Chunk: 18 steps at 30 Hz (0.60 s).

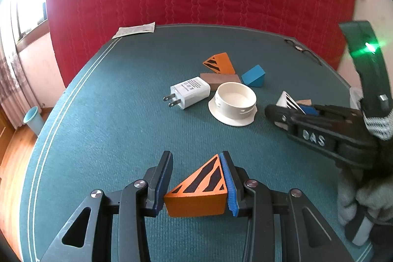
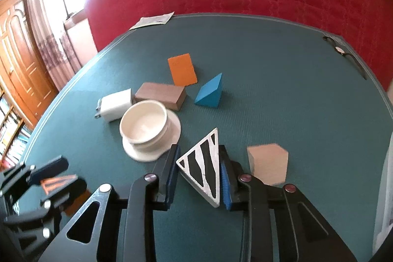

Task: Organize rigid objects
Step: 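Grasp the white black-striped triangle with the right tool while the left tool holds the orange triangle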

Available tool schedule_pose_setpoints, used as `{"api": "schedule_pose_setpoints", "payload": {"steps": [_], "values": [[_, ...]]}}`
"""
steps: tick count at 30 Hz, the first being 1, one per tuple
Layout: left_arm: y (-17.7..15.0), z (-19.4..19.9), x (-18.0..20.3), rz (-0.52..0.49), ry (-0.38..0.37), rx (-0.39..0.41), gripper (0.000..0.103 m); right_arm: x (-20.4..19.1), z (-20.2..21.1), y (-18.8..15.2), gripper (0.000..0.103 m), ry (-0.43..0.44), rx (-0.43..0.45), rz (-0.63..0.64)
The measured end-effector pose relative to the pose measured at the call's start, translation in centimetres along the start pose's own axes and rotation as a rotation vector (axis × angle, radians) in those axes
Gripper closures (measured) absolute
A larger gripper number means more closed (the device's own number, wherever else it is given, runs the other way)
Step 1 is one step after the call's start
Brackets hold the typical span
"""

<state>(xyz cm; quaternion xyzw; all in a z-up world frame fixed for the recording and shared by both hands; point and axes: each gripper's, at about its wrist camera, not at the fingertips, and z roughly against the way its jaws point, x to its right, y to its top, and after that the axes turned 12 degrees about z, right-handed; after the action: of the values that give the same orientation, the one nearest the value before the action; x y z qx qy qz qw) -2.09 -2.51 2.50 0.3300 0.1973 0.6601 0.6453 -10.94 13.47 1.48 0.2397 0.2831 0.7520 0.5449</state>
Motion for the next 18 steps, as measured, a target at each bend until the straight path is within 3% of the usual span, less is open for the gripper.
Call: {"api": "schedule_pose_setpoints", "payload": {"steps": [18], "values": [[-0.4, 0.0, 0.9, -0.022, -0.001, -0.002, 0.062, 0.1, 5.5, -5.7, 0.073, 0.076, 0.018, 0.033]]}}
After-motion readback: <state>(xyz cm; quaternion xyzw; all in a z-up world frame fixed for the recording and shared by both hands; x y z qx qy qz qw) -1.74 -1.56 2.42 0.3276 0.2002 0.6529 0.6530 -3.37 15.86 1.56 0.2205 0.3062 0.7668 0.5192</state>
